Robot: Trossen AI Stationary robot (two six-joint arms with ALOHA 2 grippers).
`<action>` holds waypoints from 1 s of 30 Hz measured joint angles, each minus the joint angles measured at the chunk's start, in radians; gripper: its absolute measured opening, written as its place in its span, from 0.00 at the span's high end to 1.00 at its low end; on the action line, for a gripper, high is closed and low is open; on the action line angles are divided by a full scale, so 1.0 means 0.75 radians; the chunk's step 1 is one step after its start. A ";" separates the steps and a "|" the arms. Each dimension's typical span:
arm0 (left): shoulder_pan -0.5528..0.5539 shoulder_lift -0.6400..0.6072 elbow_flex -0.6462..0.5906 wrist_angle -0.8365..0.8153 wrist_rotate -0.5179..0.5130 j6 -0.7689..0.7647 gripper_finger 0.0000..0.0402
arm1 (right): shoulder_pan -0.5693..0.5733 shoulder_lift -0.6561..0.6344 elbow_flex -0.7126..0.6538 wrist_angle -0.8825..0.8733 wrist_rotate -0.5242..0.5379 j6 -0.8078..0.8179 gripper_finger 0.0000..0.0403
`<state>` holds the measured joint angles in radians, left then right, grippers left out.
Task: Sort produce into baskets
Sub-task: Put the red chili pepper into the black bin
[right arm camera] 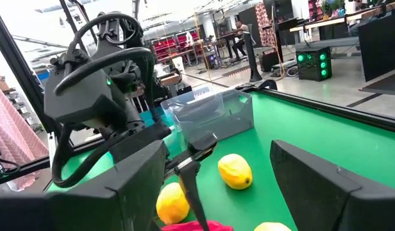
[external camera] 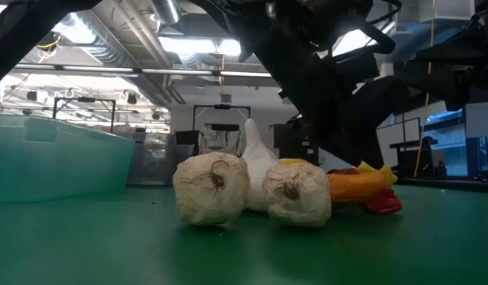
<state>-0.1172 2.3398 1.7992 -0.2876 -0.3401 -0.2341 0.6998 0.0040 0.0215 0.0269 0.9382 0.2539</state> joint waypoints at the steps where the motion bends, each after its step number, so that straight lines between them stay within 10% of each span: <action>1: 0.001 0.000 0.000 -0.003 -0.001 -0.022 0.48 | 0.000 0.000 0.000 0.000 0.000 0.000 0.30; 30: 0.081 0.053 0.091 -0.157 0.018 -0.329 0.38 | 0.000 0.010 0.000 -0.004 0.003 -0.001 0.30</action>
<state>-0.0563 2.3799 1.8673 -0.4057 -0.3269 -0.4808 0.7000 0.0113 0.0216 0.0237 0.9407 0.2535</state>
